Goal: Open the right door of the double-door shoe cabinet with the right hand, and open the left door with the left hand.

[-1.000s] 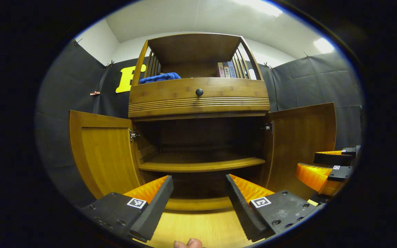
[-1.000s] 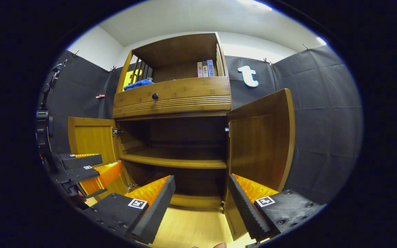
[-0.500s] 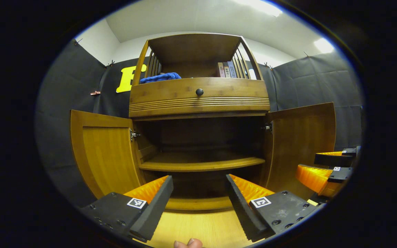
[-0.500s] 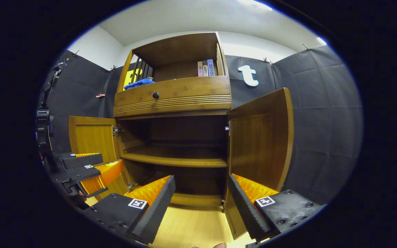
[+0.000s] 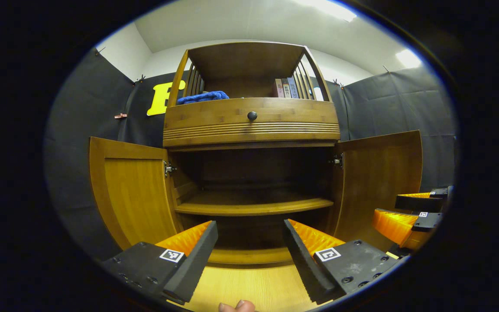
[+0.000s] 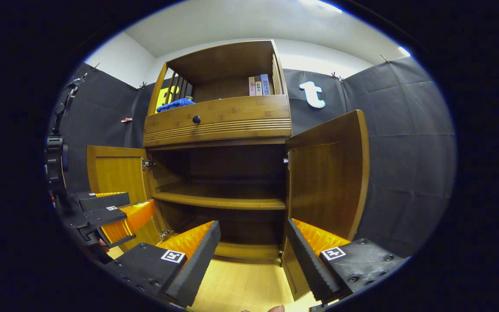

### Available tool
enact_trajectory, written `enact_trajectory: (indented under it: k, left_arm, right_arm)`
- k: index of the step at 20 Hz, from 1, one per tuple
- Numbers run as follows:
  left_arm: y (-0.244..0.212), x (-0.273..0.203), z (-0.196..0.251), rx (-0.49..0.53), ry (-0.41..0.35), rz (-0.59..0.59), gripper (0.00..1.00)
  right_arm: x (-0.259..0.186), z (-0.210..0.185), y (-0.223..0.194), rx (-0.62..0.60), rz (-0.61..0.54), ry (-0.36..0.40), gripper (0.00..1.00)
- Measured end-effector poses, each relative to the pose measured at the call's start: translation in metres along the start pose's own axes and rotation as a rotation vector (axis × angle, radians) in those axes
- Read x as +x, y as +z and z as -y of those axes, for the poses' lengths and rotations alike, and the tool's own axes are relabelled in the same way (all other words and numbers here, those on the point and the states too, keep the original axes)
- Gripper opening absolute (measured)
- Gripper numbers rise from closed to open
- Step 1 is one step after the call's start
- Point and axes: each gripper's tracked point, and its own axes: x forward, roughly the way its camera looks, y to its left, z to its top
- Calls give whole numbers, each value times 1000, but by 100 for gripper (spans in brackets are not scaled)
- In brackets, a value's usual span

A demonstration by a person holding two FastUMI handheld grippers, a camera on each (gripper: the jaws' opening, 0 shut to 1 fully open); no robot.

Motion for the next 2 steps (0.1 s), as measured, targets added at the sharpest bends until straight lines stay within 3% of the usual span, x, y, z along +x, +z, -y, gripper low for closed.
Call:
enact_trajectory:
  k: [2]
  left_arm:
    - [1, 0, 0, 0, -3, 2, 94]
  right_arm:
    - [-1, -1, 0, -3, 0, 1, 98]
